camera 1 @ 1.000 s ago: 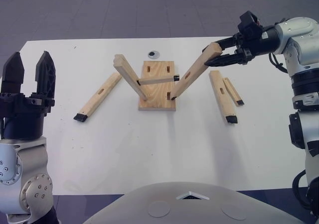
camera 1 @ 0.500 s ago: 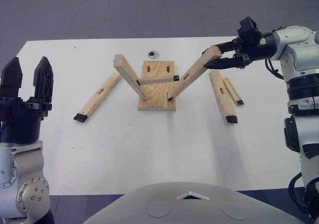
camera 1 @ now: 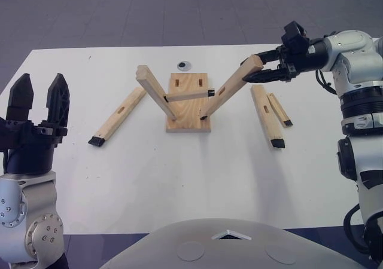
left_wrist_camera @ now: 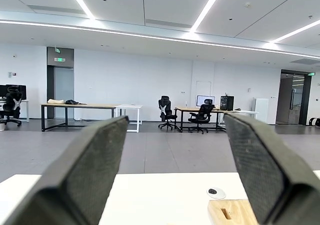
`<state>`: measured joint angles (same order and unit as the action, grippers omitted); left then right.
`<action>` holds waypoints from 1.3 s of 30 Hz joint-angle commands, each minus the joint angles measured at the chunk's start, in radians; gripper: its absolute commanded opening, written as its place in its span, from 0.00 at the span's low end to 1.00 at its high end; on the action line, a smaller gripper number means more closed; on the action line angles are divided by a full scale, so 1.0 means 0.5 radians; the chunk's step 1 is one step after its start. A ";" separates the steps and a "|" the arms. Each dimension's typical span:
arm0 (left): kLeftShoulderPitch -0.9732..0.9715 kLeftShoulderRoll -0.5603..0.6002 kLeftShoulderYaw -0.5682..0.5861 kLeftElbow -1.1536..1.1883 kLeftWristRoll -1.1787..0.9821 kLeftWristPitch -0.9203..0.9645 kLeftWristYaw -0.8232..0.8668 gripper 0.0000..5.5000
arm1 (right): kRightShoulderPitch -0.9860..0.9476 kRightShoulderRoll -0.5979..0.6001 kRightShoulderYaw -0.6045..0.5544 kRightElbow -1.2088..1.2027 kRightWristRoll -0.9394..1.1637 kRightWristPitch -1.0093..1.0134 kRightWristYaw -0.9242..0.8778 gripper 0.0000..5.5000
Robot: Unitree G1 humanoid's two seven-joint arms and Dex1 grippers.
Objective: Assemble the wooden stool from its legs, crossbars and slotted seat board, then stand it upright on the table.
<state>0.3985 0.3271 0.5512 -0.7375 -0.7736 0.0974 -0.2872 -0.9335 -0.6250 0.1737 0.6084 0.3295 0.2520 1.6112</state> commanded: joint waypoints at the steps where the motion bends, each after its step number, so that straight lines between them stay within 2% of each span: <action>1: -0.051 -0.010 -0.076 -0.041 0.057 0.023 0.064 0.64 | -0.141 -0.008 0.082 0.019 -0.049 -0.037 0.005 0.37; 7: -0.050 -0.069 -0.191 -0.117 0.139 0.023 0.169 0.64 | -0.256 -0.019 0.220 0.093 -0.047 -0.057 0.006 0.37; 16: 0.013 -0.111 -0.131 0.006 0.105 -0.090 0.031 0.64 | -0.345 0.058 0.435 0.224 -0.014 -0.078 0.006 0.37; 27: -0.028 -0.106 -0.133 0.035 0.118 -0.098 0.051 0.64 | -0.427 0.097 0.763 0.240 0.066 -0.140 0.006 0.37; 32: -0.045 -0.098 -0.135 0.024 0.121 -0.087 0.063 0.64 | -0.514 0.190 0.850 0.331 0.074 -0.097 0.006 0.37; 39: -0.098 -0.076 -0.163 0.021 0.138 -0.057 0.092 0.64 | -0.427 0.221 0.976 0.272 -0.016 -0.089 0.006 0.37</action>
<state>0.3647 0.2770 0.4739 -0.7264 -0.7125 0.0563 -0.2506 -1.2114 -0.5419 0.5910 0.7354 0.3932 0.1868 1.5913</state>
